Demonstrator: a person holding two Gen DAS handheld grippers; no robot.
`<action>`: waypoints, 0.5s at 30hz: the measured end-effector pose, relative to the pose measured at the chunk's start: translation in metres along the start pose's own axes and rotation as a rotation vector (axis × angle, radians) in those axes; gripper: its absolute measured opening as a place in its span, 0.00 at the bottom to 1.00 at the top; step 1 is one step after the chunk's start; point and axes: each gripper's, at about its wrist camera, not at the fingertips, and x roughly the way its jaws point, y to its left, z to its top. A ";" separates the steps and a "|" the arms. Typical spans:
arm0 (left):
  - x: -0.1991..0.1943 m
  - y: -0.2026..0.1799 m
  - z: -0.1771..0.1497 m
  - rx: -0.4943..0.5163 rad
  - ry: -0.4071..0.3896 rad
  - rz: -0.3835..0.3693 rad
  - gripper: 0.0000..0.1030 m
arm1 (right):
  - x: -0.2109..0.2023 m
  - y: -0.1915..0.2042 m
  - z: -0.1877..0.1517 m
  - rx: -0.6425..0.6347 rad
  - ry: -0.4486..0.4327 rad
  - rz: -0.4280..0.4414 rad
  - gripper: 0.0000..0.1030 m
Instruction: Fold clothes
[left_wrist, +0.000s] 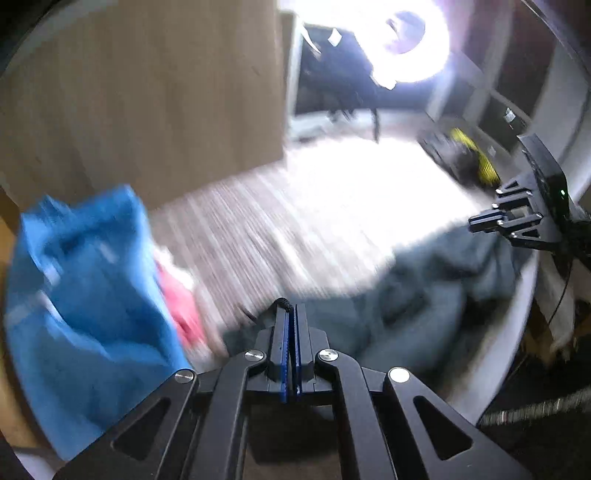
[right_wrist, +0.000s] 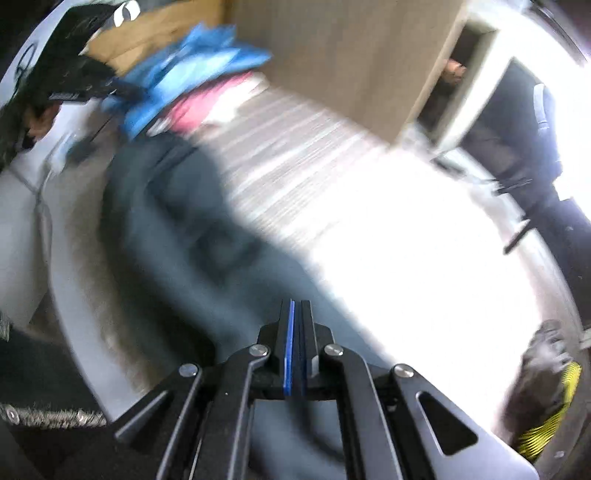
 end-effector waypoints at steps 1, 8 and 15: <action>0.003 0.006 0.016 -0.017 -0.014 0.026 0.02 | -0.001 -0.018 0.011 -0.008 -0.023 -0.082 0.02; 0.008 0.018 0.039 -0.044 -0.018 0.066 0.24 | 0.028 -0.080 0.031 0.032 0.091 -0.017 0.29; 0.017 0.002 -0.062 -0.096 0.146 0.054 0.51 | 0.040 0.043 -0.050 -0.166 0.115 0.085 0.67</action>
